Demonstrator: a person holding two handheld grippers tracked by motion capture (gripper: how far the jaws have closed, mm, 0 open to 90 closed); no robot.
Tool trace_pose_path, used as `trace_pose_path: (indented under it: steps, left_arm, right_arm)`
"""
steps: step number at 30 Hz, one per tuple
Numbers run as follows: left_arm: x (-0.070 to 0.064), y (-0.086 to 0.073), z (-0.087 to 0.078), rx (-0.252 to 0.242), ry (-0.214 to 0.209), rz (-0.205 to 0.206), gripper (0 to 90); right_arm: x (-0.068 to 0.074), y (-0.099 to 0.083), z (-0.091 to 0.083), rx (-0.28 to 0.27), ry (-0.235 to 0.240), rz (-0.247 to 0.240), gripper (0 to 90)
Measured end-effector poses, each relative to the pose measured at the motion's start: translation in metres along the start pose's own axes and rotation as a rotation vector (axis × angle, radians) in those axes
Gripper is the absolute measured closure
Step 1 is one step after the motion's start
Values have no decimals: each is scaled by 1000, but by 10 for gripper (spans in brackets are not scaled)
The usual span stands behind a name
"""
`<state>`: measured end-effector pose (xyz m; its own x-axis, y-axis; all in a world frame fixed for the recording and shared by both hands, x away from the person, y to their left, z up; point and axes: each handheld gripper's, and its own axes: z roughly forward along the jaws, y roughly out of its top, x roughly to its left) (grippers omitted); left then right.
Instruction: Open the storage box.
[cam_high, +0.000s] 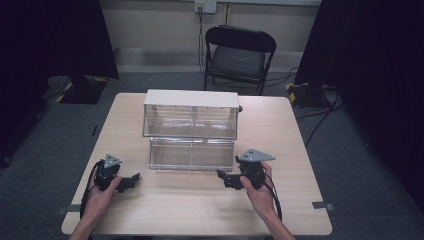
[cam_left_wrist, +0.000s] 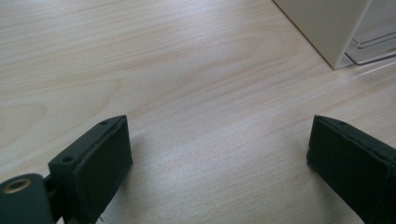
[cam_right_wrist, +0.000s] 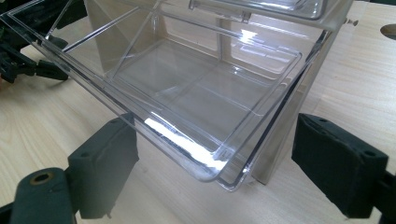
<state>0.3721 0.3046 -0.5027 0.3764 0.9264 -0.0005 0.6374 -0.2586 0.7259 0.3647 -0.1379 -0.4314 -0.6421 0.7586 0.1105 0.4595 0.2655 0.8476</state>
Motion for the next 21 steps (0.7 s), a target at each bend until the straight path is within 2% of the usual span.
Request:
trace_pose_path:
  steps: [11,21]
  left_arm:
    - [0,0,0,0,0,0,60]
    - [0,0,0,0,0,0,60]
  right_arm:
    - [1,3,-1,-7,6,3,137]
    - [1,3,-3,-22,-11,10,138]
